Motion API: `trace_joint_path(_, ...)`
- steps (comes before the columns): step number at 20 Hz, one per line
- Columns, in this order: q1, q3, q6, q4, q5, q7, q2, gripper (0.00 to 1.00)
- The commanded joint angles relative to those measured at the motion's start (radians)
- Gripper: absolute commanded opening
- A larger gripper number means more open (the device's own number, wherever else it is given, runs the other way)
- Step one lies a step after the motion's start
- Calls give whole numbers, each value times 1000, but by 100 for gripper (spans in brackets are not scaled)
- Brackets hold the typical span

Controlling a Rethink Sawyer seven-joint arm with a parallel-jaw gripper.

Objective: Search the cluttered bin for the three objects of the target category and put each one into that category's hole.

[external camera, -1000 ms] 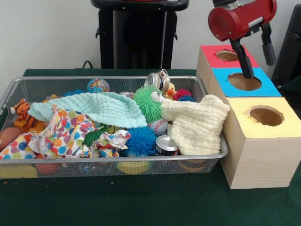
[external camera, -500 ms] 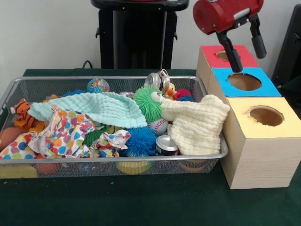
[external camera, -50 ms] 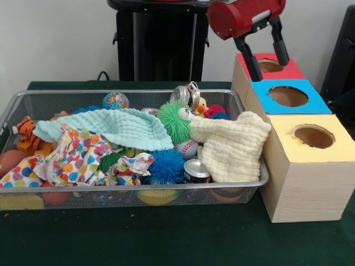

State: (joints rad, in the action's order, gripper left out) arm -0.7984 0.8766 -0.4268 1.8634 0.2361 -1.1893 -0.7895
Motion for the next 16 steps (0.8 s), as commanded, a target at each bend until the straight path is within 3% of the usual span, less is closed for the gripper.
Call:
trace_joint_path(1, -41, 33, 67, 105, 128, 30, 74, 100)
trace_joint_path(11, -44, 31, 137, 131, 241, -9, 109, 100)
trace_joint_path(16, -60, 57, 160, 153, 245, -43, 111, 100)
